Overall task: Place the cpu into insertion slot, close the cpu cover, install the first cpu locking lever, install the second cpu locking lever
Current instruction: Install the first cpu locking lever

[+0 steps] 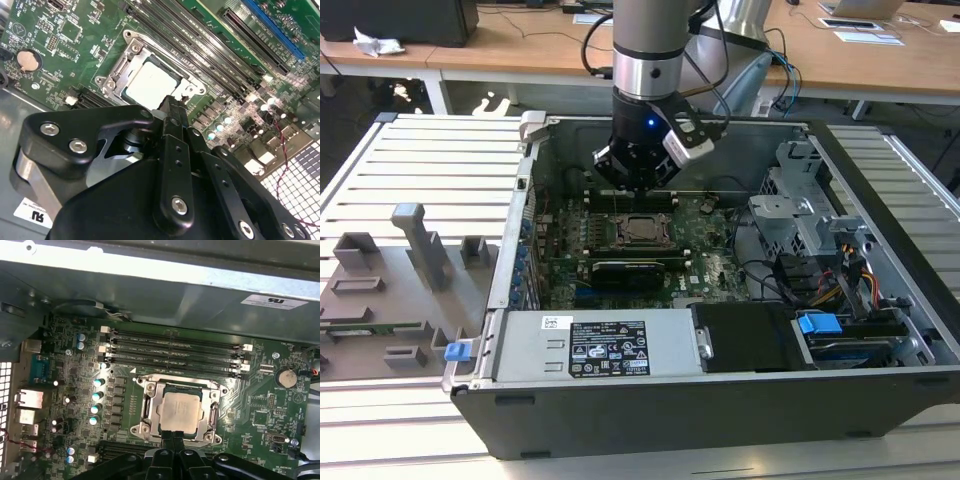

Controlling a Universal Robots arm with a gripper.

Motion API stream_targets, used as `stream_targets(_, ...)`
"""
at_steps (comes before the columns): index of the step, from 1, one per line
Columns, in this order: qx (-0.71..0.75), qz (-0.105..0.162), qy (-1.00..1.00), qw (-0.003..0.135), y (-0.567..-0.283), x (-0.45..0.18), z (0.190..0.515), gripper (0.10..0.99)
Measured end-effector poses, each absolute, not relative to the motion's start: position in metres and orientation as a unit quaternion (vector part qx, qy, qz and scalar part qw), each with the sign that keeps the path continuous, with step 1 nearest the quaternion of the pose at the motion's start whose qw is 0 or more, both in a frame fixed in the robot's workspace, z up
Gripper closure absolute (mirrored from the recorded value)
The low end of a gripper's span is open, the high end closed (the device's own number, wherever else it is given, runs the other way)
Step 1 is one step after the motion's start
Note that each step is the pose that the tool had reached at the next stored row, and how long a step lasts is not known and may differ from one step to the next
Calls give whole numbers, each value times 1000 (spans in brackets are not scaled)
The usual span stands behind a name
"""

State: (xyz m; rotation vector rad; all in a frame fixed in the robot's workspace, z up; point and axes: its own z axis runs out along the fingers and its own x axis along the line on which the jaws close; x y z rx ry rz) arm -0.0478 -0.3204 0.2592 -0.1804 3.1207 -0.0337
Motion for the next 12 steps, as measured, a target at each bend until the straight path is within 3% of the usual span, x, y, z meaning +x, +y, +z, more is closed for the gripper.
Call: stream_targets(12, -58, -11, 998, 8, -320, -71, 259, 980)
